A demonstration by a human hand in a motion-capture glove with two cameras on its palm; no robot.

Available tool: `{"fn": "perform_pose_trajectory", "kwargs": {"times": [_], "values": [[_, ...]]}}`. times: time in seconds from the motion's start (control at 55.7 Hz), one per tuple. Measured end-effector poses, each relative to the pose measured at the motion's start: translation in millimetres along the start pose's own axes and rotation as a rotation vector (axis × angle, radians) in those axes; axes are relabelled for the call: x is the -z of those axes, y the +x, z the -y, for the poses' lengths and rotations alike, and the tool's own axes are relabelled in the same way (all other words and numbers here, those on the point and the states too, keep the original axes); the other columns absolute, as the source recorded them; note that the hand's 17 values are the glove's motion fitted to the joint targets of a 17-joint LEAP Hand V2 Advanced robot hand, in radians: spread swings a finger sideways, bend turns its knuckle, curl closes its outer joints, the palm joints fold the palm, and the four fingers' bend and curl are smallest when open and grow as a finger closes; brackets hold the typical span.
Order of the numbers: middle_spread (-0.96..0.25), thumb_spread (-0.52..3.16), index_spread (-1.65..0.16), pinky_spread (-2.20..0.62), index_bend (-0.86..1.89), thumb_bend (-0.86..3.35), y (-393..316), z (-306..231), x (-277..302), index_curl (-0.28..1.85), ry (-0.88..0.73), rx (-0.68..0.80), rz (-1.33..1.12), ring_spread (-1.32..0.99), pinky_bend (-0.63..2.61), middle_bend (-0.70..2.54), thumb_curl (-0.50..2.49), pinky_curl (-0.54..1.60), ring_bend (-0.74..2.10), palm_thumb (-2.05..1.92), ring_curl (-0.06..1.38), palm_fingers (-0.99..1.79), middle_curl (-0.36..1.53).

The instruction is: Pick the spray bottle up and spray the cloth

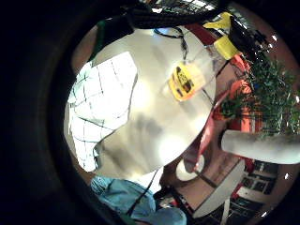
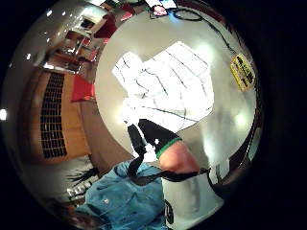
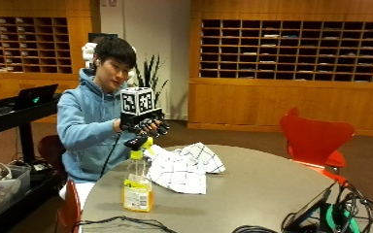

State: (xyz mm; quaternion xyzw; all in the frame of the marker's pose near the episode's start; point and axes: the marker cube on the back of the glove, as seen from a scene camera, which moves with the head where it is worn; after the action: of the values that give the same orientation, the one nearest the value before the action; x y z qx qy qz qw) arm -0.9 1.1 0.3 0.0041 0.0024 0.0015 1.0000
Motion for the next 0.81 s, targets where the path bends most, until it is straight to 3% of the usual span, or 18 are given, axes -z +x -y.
{"fn": "perform_pose_trajectory", "kwargs": {"times": [0.197,0.502,0.682,0.807], "values": [[0.05,0.77,-0.24,0.22,0.1,0.1,1,3,2,0.08,0.074,-0.028,0.032,0.14,0.59,0.21,0.15,0.24,0.37,0.35,0.14,0.23,0.14],[0.06,0.94,-0.27,0.25,0.12,0.01,10,3,7,0.13,0.35,-0.095,0.183,0.16,0.61,0.23,0.23,0.29,0.41,0.45,0.2,0.2,0.23],[0.05,0.98,-0.25,0.25,0.11,0.0,22,-18,11,0.15,0.572,-0.169,0.463,0.16,0.59,0.27,0.28,0.3,0.46,0.54,0.23,0.27,0.27],[0.02,1.0,-0.23,0.23,0.12,0.0,41,-29,5,0.16,0.64,-0.27,0.677,0.11,0.56,0.29,0.31,0.31,0.53,0.63,0.26,0.4,0.3]]}}
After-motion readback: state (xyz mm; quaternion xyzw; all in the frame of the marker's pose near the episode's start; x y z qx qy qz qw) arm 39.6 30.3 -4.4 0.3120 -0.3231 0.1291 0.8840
